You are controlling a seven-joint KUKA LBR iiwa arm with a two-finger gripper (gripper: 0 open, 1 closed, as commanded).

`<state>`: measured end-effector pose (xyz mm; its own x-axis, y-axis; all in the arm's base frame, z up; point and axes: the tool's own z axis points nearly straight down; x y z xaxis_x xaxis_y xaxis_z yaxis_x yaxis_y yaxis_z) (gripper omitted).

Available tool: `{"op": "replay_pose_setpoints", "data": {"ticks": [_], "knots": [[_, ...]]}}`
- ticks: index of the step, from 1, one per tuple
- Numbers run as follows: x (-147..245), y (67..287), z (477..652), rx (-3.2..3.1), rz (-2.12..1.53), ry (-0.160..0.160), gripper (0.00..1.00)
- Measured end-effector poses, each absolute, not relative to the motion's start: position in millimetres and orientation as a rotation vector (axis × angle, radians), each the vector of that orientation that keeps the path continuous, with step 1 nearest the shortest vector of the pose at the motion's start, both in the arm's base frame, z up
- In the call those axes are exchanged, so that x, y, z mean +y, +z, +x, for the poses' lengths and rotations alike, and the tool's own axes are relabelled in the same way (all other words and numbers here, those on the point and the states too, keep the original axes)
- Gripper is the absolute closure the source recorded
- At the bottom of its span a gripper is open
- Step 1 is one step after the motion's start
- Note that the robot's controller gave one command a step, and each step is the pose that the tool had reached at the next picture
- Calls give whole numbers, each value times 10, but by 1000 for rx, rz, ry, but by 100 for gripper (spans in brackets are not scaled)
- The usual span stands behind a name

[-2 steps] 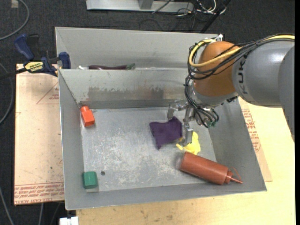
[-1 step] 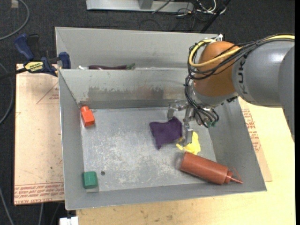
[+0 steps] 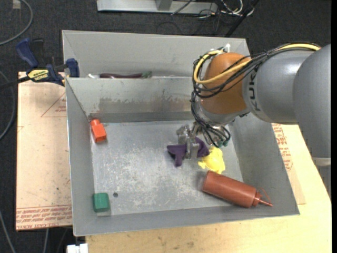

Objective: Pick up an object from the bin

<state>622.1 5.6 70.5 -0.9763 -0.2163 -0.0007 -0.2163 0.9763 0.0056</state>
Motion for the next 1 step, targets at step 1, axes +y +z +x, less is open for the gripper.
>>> {"op": "replay_pose_setpoints", "data": {"ticks": [1], "knots": [[56, 705, 6221, 3123, -341, 9, 100]]}}
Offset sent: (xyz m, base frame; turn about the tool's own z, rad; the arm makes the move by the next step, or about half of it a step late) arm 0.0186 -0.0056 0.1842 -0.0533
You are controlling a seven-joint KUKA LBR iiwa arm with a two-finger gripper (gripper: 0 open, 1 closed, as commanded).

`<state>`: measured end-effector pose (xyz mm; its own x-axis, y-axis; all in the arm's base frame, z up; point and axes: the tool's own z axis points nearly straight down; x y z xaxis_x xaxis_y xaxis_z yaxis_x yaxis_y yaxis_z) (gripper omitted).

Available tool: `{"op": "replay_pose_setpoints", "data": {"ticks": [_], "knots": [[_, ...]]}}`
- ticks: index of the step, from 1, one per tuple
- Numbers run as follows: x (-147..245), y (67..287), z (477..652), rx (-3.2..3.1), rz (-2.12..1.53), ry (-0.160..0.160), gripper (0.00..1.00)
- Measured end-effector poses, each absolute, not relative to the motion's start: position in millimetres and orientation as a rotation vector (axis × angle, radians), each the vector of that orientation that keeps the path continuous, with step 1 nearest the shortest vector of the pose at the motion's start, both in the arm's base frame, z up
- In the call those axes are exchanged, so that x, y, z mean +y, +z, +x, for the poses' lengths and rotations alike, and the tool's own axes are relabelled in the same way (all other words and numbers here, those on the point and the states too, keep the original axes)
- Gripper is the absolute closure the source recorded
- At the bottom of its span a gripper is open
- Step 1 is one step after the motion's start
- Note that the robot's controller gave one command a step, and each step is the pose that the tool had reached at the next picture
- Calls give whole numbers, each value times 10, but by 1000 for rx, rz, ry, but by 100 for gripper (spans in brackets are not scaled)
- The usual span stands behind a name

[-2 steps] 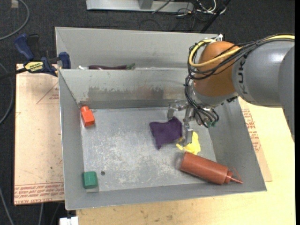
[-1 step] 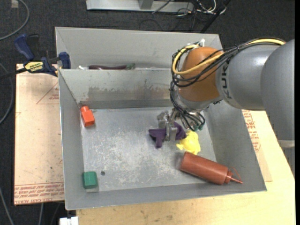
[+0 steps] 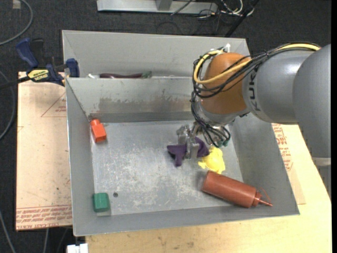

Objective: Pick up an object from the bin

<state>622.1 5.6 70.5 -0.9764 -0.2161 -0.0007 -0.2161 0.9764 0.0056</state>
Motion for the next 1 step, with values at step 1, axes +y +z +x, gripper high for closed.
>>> {"op": "replay_pose_setpoints", "data": {"ticks": [1], "knots": [[4, 2607, 6435, 3099, -420, 6, 100]]}}
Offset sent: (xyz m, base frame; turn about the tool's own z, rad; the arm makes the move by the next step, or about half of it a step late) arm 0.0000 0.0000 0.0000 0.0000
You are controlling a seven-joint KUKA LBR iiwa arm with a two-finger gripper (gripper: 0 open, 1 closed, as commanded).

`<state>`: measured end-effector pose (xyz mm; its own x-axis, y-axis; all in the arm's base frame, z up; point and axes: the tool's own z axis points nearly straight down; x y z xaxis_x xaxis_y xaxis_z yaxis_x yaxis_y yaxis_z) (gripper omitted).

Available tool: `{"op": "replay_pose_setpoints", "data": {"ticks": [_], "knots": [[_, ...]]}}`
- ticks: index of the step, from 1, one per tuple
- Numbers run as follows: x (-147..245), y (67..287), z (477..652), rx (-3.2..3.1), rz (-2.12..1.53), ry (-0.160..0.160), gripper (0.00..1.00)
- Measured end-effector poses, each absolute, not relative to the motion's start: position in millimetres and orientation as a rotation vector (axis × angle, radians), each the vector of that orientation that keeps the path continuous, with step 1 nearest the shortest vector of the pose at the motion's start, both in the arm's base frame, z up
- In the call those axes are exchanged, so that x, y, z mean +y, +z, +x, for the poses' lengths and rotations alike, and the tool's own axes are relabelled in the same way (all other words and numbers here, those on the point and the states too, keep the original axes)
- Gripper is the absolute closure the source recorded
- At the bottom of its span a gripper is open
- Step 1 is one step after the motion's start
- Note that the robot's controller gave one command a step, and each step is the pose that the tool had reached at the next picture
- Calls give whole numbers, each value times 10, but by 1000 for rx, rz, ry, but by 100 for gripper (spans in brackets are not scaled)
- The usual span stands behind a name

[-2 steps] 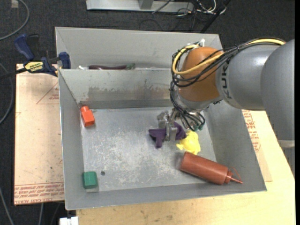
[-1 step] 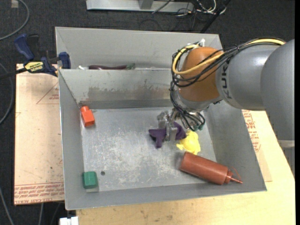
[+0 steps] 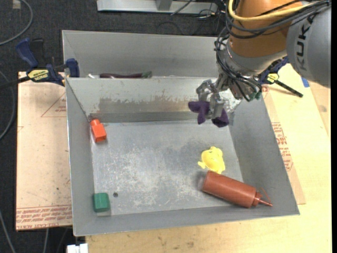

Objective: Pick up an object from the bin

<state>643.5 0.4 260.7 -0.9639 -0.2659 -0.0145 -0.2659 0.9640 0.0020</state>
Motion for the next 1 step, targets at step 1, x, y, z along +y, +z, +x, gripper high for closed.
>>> {"op": "replay_pose_setpoints", "data": {"ticks": [1], "knots": [[5, 2577, 6428, 3103, -420, 8, 100]]}}
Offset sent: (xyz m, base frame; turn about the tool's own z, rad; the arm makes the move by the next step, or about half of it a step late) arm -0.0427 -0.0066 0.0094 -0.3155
